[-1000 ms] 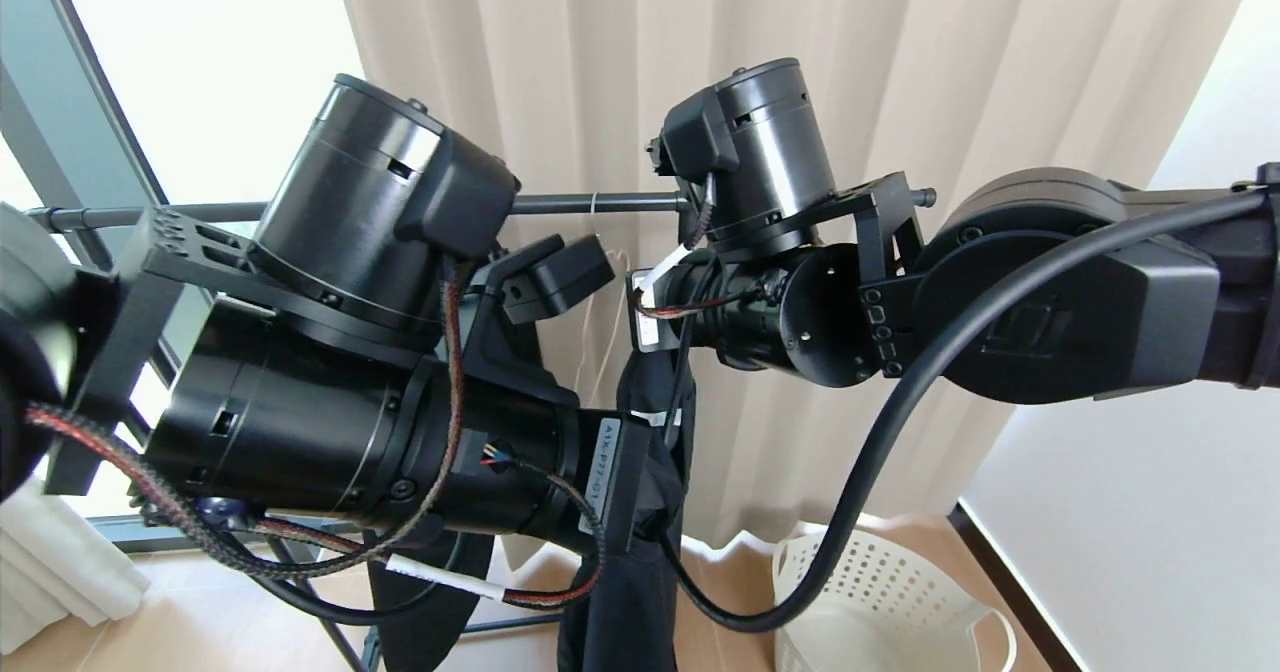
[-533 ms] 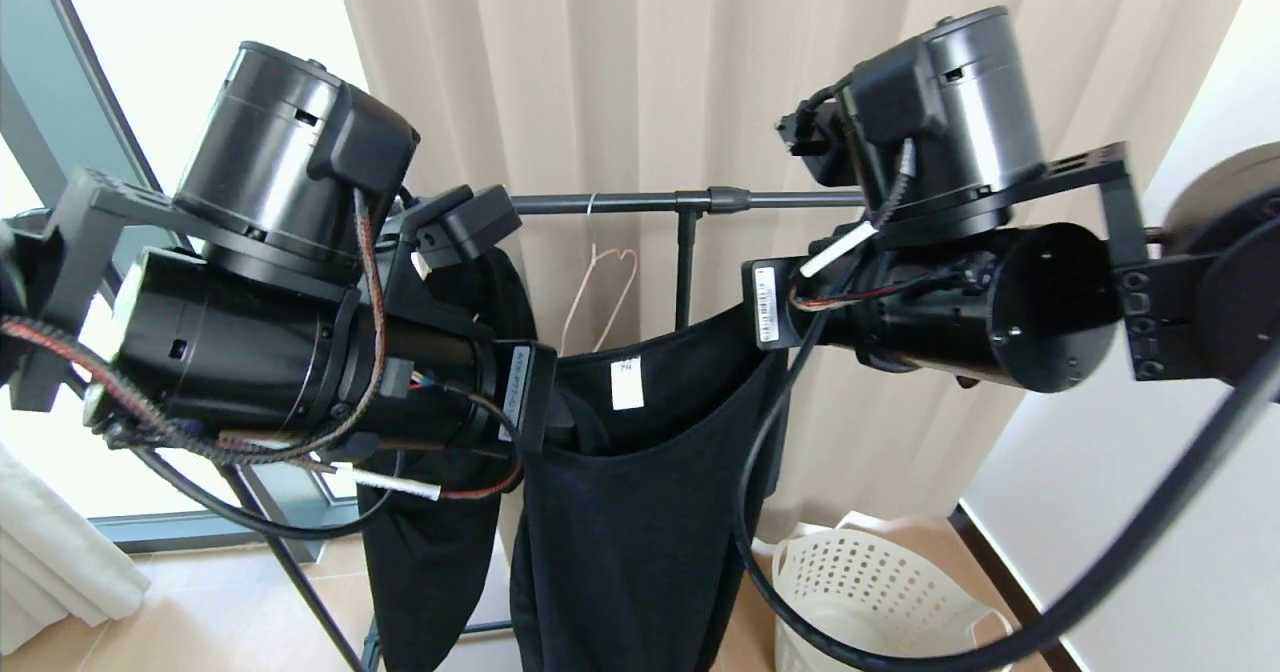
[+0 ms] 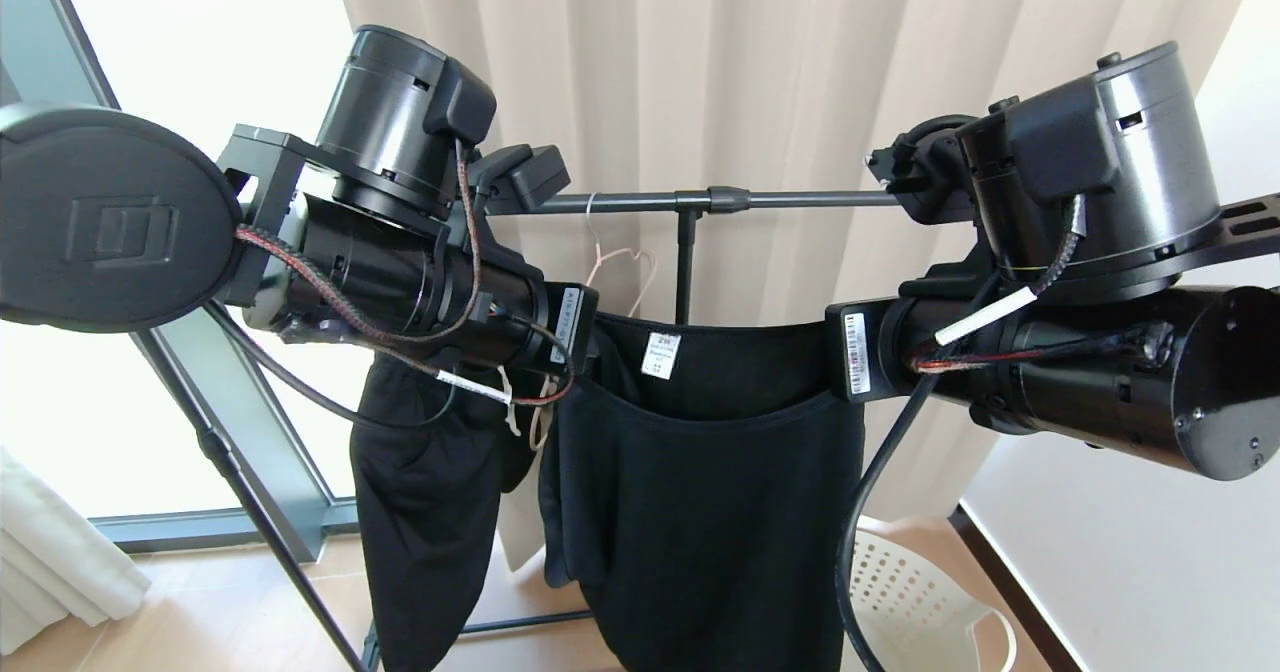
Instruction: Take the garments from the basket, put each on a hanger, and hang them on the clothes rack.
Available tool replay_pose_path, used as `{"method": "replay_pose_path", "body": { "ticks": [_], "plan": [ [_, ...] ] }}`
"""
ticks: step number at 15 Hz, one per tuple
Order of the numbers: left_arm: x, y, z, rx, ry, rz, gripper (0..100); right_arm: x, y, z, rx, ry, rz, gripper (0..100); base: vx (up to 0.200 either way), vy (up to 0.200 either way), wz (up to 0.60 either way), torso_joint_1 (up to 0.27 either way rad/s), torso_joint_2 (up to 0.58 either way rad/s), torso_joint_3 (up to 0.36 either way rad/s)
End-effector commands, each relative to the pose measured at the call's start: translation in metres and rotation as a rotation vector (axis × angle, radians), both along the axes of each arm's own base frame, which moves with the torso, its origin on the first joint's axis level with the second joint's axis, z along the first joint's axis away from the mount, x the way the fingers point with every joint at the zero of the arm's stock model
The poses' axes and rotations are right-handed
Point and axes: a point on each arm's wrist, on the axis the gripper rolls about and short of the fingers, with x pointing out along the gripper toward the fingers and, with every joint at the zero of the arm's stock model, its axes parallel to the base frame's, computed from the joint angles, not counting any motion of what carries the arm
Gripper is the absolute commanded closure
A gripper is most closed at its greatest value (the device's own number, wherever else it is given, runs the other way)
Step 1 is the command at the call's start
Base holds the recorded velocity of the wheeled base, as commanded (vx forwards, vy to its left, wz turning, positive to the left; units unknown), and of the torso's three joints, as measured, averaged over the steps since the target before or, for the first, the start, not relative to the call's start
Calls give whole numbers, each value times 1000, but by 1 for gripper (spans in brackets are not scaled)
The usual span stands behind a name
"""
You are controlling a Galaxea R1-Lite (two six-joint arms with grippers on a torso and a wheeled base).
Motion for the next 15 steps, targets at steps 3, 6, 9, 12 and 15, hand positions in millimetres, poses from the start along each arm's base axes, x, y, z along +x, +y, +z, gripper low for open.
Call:
{"method": "replay_pose_path", "body": {
  "ticks": [3,6,9,12,15],
  "plan": [
    [15,-7,-6,17,-5,-4,100,-2,2,-2,-7,1,6,100,0,0,0,0,0,0],
    [16,-7,-7,20,-2,-5,100,-1,2,-2,-4,0,2,100,0,0,0,0,0,0],
    [14,-4,-10,29,9,-1,100,8,2,-2,-2,-2,-18,100,0,0,0,0,0,0],
    [7,-1,-11,34,18,-6,100,20,0,-1,-4,-4,-50,100,0,0,0,0,0,0],
    [-3,2,-8,33,13,-16,100,27,-2,1,-10,-13,-62,100,0,0,0,0,0,0]
  ]
}}
